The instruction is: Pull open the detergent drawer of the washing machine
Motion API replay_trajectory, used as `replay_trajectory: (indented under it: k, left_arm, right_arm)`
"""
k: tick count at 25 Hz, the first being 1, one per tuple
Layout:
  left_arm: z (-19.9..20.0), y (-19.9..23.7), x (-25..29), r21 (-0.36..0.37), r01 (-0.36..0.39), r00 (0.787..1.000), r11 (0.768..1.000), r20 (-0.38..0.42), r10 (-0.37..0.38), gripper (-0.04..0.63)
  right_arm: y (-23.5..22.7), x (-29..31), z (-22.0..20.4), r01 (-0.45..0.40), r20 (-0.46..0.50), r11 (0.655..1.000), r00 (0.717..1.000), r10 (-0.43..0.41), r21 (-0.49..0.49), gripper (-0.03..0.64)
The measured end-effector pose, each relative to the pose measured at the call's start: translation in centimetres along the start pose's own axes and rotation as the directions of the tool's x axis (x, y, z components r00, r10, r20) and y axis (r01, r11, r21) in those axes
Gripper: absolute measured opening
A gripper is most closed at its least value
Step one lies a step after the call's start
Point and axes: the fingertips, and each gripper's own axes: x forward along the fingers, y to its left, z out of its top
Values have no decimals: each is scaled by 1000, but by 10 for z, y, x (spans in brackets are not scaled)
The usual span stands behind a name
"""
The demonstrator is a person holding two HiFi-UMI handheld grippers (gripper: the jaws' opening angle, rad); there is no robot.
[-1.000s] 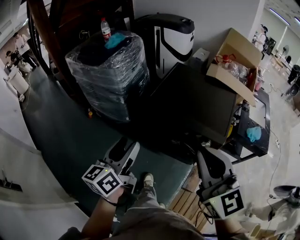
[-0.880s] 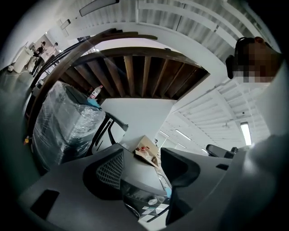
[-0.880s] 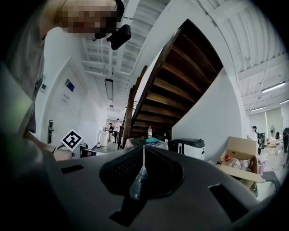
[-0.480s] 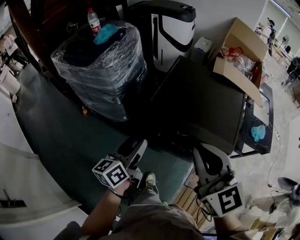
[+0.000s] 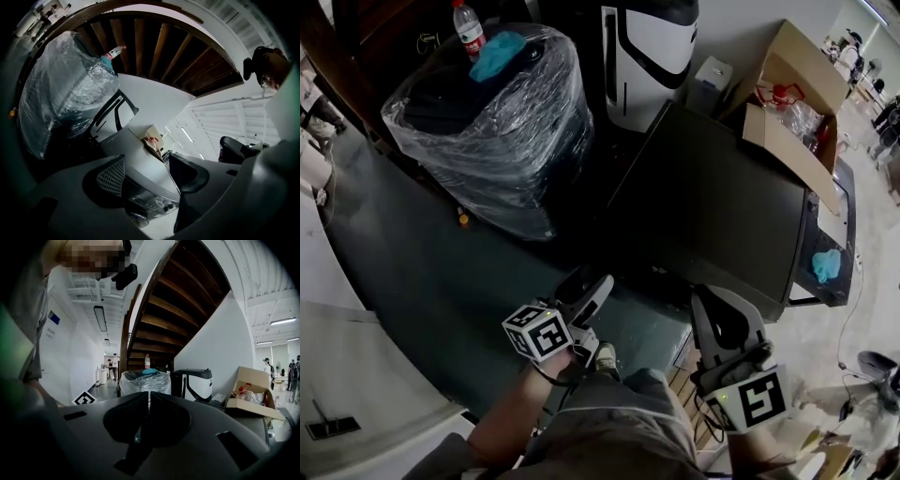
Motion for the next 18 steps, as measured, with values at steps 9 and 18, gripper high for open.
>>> replay_trajectory:
  k: [9, 18]
  left_arm:
    - [-35, 52, 36, -245, -35, 999, 969, -1, 35, 321]
    - [-65, 93, 65, -368, -56, 998, 928, 18, 67, 328]
  right_arm:
    - [-16, 32, -16, -6, -18, 998, 1000, 7, 63, 40]
    - [-27, 58, -53, -48, -70, 996, 996, 54, 72, 40]
